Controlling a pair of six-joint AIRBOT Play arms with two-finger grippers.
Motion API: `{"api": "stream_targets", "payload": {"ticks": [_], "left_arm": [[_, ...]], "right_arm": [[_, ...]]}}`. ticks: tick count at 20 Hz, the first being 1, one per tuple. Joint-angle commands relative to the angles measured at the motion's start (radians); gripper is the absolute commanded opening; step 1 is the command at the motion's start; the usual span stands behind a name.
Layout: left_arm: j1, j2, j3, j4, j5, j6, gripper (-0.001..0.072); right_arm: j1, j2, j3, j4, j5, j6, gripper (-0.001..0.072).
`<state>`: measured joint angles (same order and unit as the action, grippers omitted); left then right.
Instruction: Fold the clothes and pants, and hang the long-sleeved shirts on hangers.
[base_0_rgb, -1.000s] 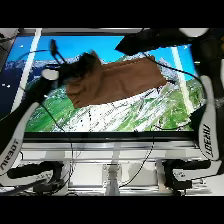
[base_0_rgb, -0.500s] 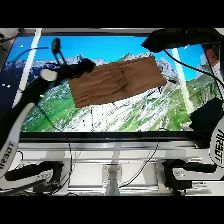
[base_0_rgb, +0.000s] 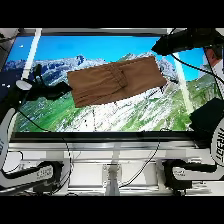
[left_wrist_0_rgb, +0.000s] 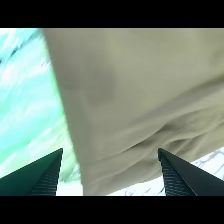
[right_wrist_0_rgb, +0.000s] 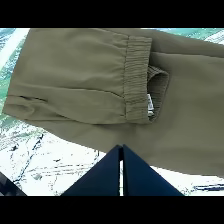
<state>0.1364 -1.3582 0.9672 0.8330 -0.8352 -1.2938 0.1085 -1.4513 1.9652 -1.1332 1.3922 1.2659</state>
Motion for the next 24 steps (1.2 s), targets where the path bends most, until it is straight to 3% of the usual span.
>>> {"api": "stream_targets", "payload": {"ticks": [1, 2, 5, 10, 11, 13, 14, 19, 24], "left_arm": [[0.018, -0.083, -0.053, -0.104, 0.080, 0.002, 0.0704], [0.018, -0.113, -0.053, -0.154, 0.113, 0.027, 0.0704], [-0.001, -0.188, -0.051, -0.401, 0.138, 0.231, 0.0704], [-0.072, -0.272, -0.018, -0.491, 0.170, 0.273, 0.0676], [-0.086, -0.277, -0.005, -0.497, 0.170, 0.295, 0.0574], [-0.107, -0.278, 0.030, -0.497, 0.169, 0.318, 0.0176], [-0.113, -0.277, 0.054, -0.497, 0.162, 0.318, 0.0035], [-0.110, -0.250, 0.233, -0.496, -0.065, 0.313, 0.0033], [-0.109, -0.084, 0.336, -0.374, -0.193, 0.245, 0.0033]], "right_arm": [[-0.002, 0.000, -0.001, -0.005, -0.005, 0.000, 0.0008], [-0.002, 0.000, -0.001, -0.005, -0.005, 0.000, 0.0008], [-0.002, 0.000, -0.001, -0.005, -0.006, 0.000, 0.0008], [-0.002, -0.002, -0.001, -0.008, -0.008, -0.001, 0.0008], [-0.002, -0.004, -0.001, -0.017, -0.009, -0.001, 0.0008], [-0.002, -0.017, -0.001, -0.051, -0.007, -0.004, 0.0008], [-0.002, -0.029, -0.001, -0.080, -0.008, -0.004, 0.0008], [-0.002, -0.145, -0.007, -0.114, -0.119, -0.003, 0.0007], [0.038, -0.373, -0.007, 0.050, -0.240, 0.043, 0.0007]]}}
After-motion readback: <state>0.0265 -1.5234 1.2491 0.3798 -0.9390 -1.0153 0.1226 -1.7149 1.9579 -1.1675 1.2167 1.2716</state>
